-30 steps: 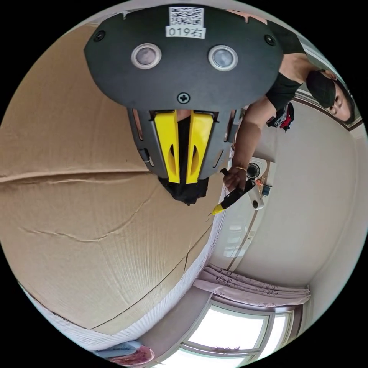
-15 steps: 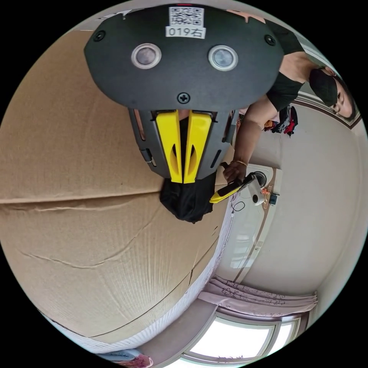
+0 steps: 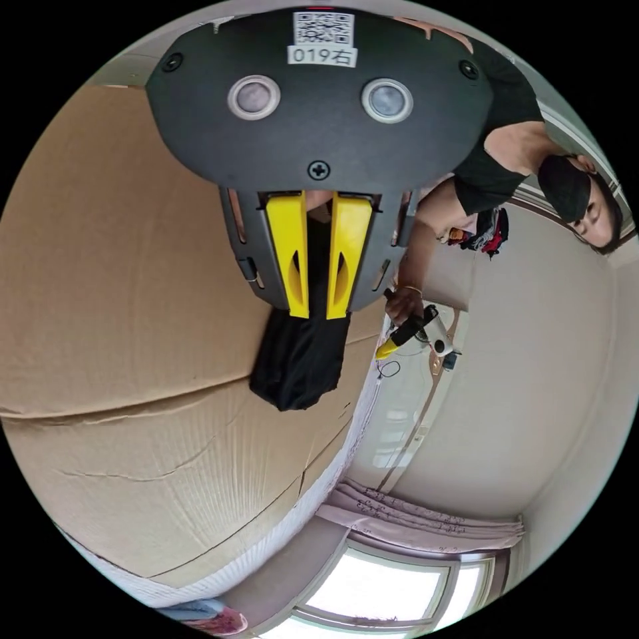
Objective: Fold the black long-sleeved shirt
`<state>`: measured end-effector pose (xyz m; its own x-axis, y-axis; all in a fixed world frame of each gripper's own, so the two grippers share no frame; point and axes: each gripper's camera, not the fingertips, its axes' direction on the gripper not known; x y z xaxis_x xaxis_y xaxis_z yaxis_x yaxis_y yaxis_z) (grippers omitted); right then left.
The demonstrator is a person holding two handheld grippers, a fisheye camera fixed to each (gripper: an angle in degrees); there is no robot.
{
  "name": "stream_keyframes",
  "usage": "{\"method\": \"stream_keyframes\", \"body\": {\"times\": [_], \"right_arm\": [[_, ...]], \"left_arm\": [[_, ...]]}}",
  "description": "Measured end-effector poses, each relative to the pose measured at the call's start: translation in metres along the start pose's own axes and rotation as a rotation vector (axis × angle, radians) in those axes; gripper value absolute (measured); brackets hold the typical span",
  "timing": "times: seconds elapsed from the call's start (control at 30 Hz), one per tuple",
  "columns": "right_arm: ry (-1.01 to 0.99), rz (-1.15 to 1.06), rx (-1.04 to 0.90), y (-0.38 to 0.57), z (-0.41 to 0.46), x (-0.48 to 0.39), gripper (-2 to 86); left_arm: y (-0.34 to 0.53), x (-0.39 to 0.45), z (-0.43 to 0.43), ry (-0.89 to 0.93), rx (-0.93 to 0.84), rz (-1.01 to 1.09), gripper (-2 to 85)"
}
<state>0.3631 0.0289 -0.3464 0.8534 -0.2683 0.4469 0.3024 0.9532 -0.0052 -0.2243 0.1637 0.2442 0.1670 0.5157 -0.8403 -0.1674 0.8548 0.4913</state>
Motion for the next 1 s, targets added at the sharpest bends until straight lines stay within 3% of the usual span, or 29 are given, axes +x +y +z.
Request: {"method": "stream_keyframes", "body": {"times": [0.2,0.5,0.67,0.83,1.0], "right_arm": [[0.117,-0.043,-0.027,0.04,0.042,-0.046,6.8],[0.527,-0.209,0.041,0.1,0.125,-0.133,8.5],[0.504,-0.127,0.096,0.119,0.146,-0.128,3.2],[0.336,-0.039,0.134,0.145,0.154,-0.108,2.8],[0.297,-0.212,0.181,0.181,0.17,-0.13,5.5]], "left_arm": [[0.041,0.145,0.024,-0.063,0.014,0.104,4.0],[0.07,0.254,0.063,-0.264,0.025,0.155,3.4],[0.067,0.268,0.06,-0.247,0.009,0.134,2.6],[0.059,0.275,0.058,-0.239,-0.024,0.134,1.9],[0.047,0.287,0.049,-0.234,-0.026,0.144,1.7]]}}
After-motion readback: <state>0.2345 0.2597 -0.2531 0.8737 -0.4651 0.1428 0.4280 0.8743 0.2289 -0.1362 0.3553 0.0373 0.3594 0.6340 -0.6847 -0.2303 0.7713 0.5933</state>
